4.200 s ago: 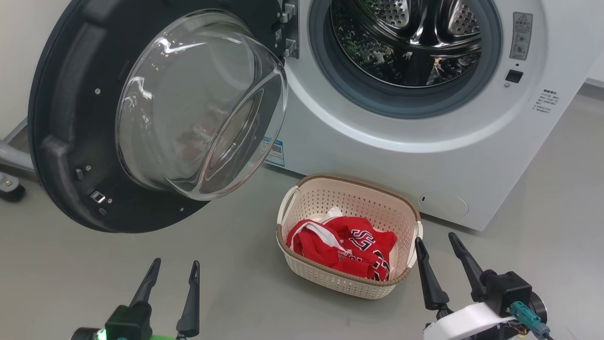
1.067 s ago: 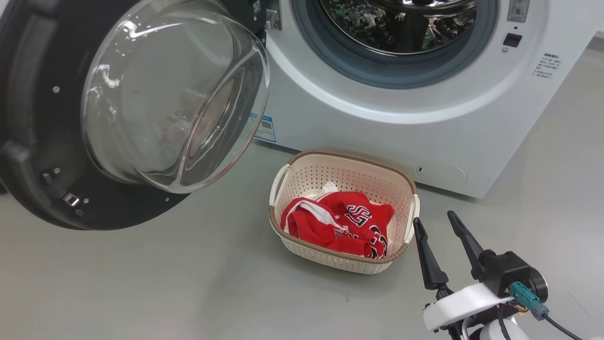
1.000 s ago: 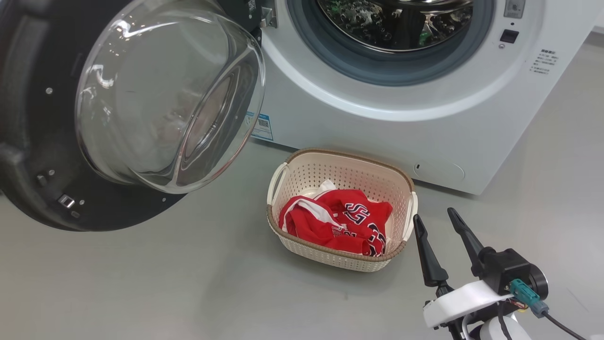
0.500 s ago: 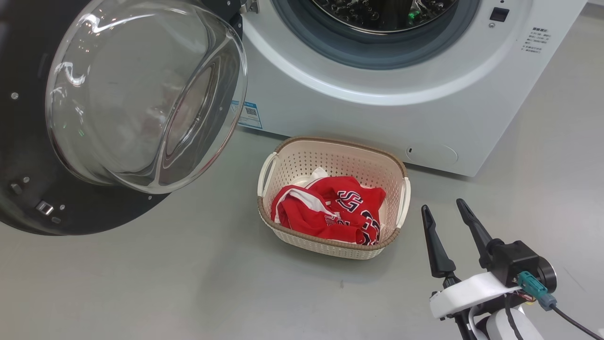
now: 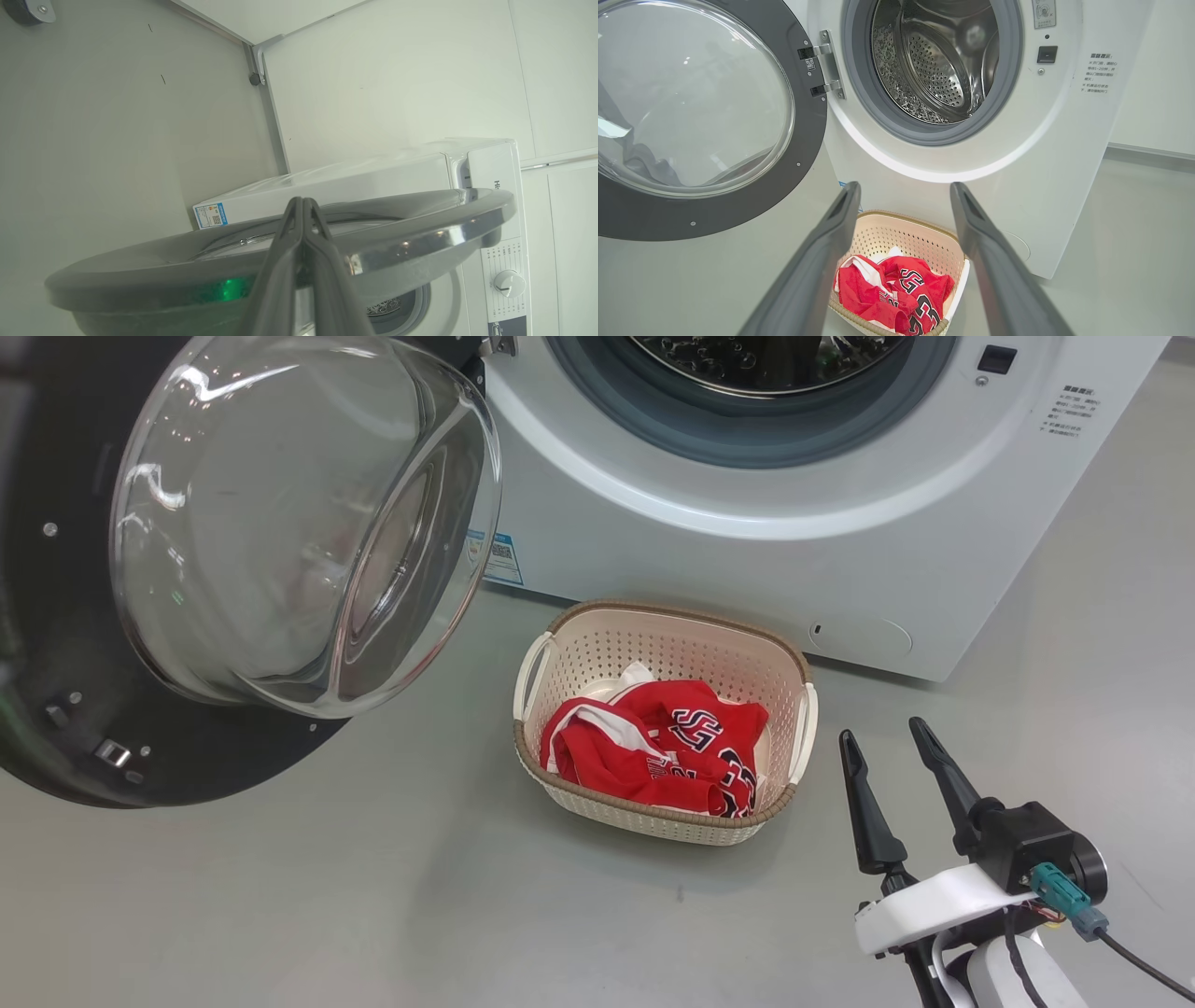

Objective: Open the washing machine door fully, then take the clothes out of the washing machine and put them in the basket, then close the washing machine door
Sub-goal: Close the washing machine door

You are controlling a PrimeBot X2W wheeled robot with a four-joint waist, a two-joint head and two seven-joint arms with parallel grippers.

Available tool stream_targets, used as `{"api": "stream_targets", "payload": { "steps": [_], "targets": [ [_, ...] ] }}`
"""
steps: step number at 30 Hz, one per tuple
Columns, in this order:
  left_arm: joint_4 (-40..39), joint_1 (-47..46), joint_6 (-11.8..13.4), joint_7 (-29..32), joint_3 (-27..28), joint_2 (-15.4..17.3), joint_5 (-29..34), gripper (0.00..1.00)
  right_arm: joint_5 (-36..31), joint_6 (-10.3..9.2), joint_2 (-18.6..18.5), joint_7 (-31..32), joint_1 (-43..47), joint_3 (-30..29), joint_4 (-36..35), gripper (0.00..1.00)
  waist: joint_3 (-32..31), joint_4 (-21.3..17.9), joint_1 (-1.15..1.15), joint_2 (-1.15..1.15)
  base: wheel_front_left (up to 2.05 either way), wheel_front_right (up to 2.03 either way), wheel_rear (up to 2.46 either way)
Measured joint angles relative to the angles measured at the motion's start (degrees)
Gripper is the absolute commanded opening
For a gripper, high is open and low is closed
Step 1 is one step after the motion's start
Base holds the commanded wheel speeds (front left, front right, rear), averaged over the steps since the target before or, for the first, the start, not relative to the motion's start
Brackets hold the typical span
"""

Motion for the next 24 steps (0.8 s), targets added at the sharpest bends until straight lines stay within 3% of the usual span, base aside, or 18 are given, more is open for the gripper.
{"api": "stream_targets", "payload": {
  "steps": [15, 24],
  "targets": [
    [-0.55, 0.99, -7.37, 9.88, 0.09, -2.11, -6.75, 0.0, -0.38, 0.15, -0.03, 0.0, -0.01, -0.66, 0.0, 1.0, 0.51, 0.39, 0.0, 0.0, 0.0, 0.0, 0.0],
    [-3.59, 3.91, -9.36, 15.0, -0.55, -3.69, -7.62, 0.0, -0.51, 0.3, -0.02, 0.0, -0.01, -1.14, -0.03, 1.0, 0.34, 0.38, 0.0, 0.0, 0.0, 0.0, 0.0]
  ]
}}
